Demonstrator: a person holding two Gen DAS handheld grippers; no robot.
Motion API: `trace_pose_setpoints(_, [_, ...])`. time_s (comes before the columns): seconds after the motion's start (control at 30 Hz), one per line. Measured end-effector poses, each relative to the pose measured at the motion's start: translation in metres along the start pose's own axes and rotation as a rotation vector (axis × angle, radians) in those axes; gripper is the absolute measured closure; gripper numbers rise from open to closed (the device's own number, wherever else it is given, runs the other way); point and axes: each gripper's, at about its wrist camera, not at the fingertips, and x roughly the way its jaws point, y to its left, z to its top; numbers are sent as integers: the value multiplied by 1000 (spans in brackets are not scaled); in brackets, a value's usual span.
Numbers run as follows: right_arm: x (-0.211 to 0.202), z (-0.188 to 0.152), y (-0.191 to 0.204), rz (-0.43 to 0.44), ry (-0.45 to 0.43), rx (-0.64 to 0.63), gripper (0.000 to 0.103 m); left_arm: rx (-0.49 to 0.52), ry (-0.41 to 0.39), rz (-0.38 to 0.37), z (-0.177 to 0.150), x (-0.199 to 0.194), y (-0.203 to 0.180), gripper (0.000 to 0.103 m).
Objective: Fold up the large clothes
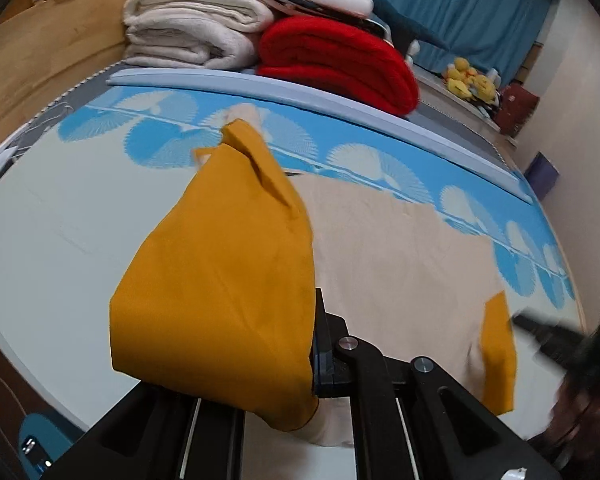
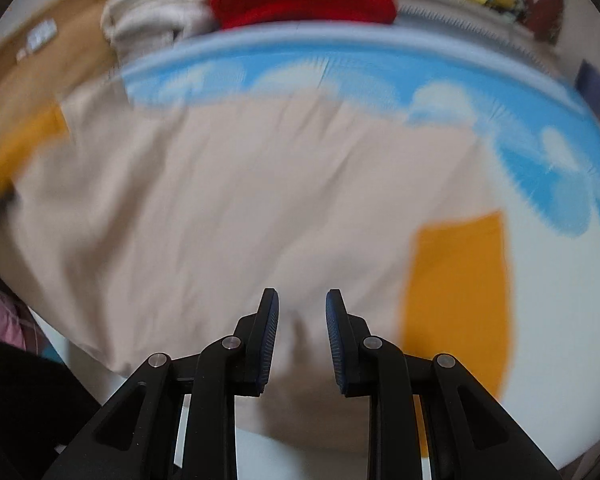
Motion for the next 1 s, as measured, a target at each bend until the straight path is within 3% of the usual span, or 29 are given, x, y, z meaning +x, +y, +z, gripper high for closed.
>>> trace_pose_setpoints(0.07, [-28,14,-23,-69,-85,-44,74,84,-35,12,1,1,-28,96])
trace_pose_setpoints(0.17, [-51,21,-53,-170,-172,-78,71,145,-41,-29,-5,4,-63,96])
trace_pose_setpoints(0.27, [-58,9,-84,-216,-210,-5,71,244,-53,-47,-14,11,-108,96])
trace_pose_setpoints(0.37, [-55,5,-106,-216,-150,74,71,320,-43,-86,-25,21,-147,96])
trace_pose_setpoints(0.47, [-71,2,-121,-225,-197,104,71,406,-11,-125,-42,36,-187,96])
trace_pose_setpoints(0.6, [-71,-7,-137,-224,-150,115,71,536,118,-190,-72,66,-231,94])
trace_pose_setpoints(0.67, [-73,-12,-141,-219,-145,132,71,580,194,-201,-86,79,-241,88])
trace_pose_setpoints(0.73, [-71,-14,-147,-205,-128,160,69,594,245,-223,-92,82,-243,62])
trace_pose_setpoints(0.8, [-68,-15,-153,-186,-112,189,64,573,286,-278,-90,76,-238,44])
trace_pose_setpoints(0.93, [-61,-12,-154,-141,-108,235,54,490,252,-431,-69,39,-219,43])
trace_pose_setpoints(1.0, [-56,-10,-151,-113,-105,253,52,446,209,-460,-57,22,-204,43])
